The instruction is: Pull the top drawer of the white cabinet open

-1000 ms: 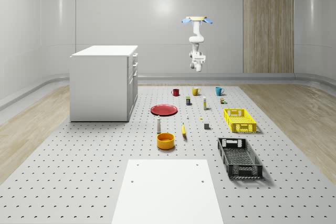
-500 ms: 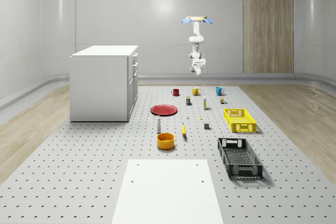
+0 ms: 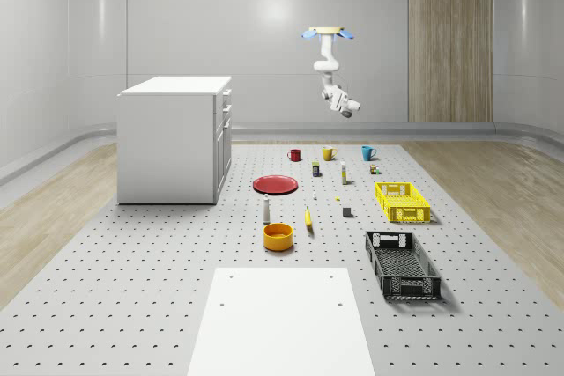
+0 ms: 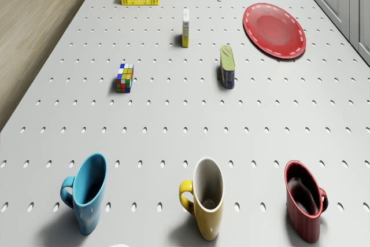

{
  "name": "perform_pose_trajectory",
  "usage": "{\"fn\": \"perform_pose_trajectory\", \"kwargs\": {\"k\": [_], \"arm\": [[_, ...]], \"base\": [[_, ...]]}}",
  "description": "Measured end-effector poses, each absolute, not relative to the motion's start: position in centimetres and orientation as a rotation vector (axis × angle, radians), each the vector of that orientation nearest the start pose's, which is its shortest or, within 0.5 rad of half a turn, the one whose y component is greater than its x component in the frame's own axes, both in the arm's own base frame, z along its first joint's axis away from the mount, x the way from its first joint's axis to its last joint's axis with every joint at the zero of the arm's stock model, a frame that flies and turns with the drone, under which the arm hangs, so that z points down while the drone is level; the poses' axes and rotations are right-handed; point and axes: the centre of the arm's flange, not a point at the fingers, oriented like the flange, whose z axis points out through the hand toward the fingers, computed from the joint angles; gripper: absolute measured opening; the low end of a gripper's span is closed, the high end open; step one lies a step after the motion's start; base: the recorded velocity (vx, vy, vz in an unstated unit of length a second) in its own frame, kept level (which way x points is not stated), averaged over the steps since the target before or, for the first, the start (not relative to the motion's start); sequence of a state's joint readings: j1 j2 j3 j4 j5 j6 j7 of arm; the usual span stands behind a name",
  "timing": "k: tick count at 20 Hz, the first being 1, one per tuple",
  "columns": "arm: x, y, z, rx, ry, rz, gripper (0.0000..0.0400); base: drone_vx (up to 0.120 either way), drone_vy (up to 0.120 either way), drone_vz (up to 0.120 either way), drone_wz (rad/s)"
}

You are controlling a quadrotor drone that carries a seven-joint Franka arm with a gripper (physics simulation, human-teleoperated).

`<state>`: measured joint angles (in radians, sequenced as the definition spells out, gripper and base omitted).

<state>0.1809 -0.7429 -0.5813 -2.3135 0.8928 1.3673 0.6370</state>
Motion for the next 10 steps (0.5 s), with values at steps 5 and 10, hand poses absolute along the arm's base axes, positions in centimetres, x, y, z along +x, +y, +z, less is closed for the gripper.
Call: {"fn": "perform_pose_trajectory", "kwargs": {"k": [5,10], "arm": [[30.6,-9.9,60.2,-1.587,0.654,0.585,0.0306],[30.6,-9.9,59.6,-1.526,0.628,0.601,0.0305]], "base": [[0.12,-0.12,0.12,0.0],[0.12,-0.12,0.12,0.0]]}}
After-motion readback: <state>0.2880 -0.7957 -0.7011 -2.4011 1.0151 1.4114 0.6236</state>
